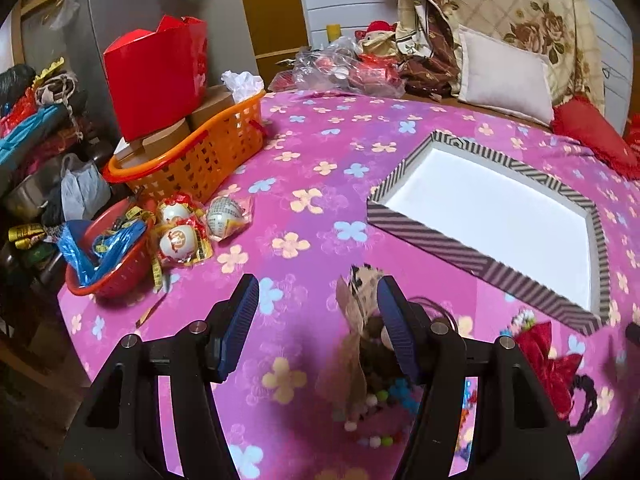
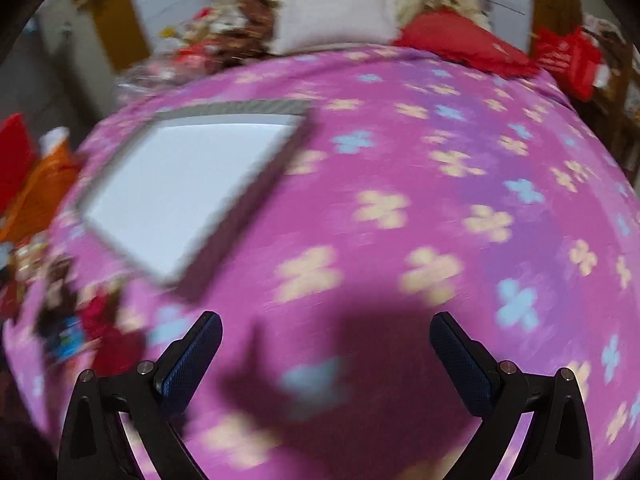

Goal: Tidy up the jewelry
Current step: 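Move the left tool toward the tan ribbon bow with brown clip, then close the left tool on the tan ribbon bow and lift it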

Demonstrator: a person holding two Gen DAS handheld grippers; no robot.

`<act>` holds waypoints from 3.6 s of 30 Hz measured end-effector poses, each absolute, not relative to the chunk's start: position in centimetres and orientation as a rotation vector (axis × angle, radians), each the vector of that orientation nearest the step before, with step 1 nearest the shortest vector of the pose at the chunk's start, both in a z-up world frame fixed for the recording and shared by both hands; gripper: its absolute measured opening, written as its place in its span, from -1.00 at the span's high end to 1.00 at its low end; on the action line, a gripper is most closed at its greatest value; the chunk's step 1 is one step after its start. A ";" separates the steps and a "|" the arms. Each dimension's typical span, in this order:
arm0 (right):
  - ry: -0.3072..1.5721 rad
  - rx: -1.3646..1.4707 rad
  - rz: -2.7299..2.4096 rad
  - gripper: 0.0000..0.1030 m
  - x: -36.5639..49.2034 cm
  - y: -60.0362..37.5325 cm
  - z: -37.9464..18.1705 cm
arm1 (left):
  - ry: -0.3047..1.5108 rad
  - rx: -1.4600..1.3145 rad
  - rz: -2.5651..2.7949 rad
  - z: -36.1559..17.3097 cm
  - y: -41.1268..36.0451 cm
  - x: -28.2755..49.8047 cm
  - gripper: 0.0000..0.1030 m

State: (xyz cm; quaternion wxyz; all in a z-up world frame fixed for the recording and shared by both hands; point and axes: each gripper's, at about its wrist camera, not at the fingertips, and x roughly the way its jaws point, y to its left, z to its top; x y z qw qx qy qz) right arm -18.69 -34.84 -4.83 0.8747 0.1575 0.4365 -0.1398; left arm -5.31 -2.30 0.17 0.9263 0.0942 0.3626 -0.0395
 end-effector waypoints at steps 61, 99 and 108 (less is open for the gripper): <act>0.731 0.047 -0.155 -1.00 -18.5 -22.0 -2.1 | 0.743 0.183 -0.130 -1.7 -1.8 -7.5 -0.20; 0.752 0.077 -0.167 -1.00 -18.8 -22.9 -2.5 | 0.791 0.132 -0.148 -2.0 -0.3 -6.8 -0.20; 0.768 0.094 -0.171 -1.00 -18.7 -23.3 -2.7 | 0.919 -0.064 -0.191 -2.6 4.0 -3.8 -0.20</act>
